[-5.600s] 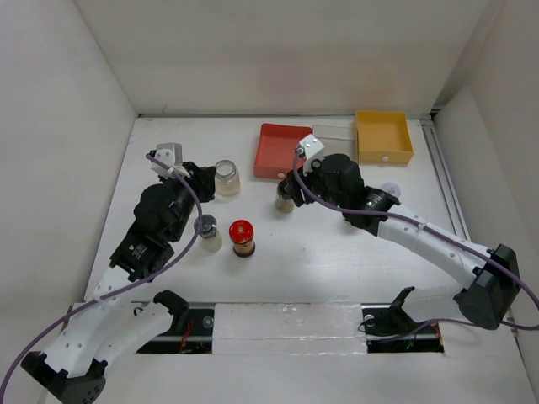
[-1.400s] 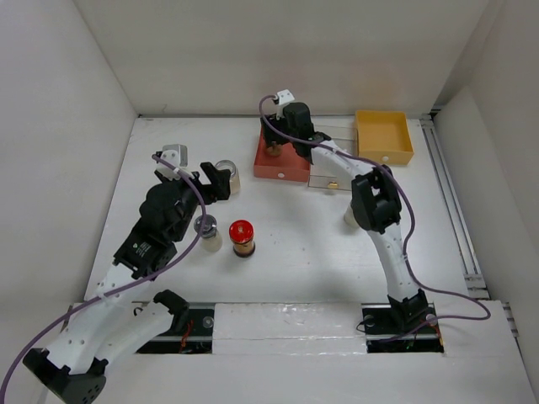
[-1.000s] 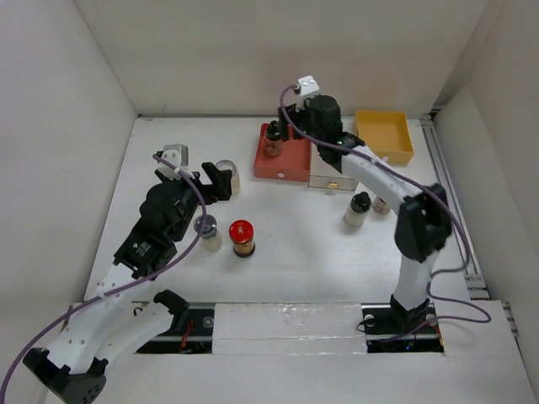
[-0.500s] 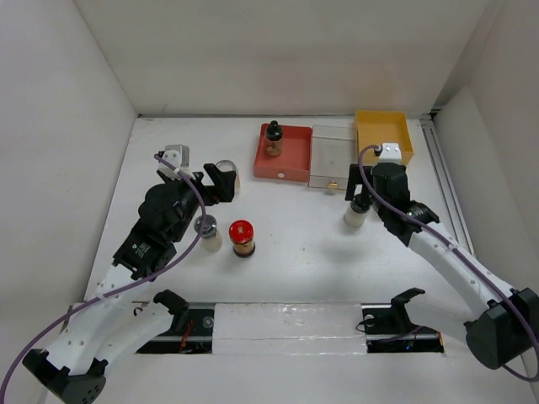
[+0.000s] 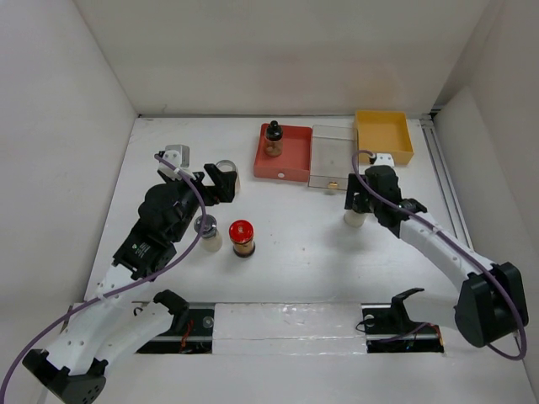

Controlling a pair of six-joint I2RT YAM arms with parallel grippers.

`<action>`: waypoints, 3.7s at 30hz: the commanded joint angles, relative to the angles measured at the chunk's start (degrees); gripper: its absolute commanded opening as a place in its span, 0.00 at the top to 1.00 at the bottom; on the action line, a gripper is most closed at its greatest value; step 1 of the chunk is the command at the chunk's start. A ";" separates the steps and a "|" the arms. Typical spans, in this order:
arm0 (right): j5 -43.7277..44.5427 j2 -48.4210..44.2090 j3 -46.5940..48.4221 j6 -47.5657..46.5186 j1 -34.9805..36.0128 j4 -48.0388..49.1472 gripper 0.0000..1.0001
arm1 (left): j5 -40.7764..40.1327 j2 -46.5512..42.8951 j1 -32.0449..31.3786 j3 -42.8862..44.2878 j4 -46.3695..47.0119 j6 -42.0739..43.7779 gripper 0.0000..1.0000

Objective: Organize the condiment bottles

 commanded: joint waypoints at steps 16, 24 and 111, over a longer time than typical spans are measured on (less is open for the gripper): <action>-3.35 -3.90 4.37 -1.51 -2.32 4.84 0.50 | 0.48 -0.69 0.01 0.07 3.54 -0.27 0.07; -2.55 5.28 19.82 -3.87 -8.20 15.20 0.52 | -0.05 -0.69 0.01 0.07 3.54 -0.27 0.07; 8.08 -1.32 0.12 -1.25 -12.78 9.07 0.00 | 2.33 -0.78 0.01 0.07 2.84 -4.05 0.08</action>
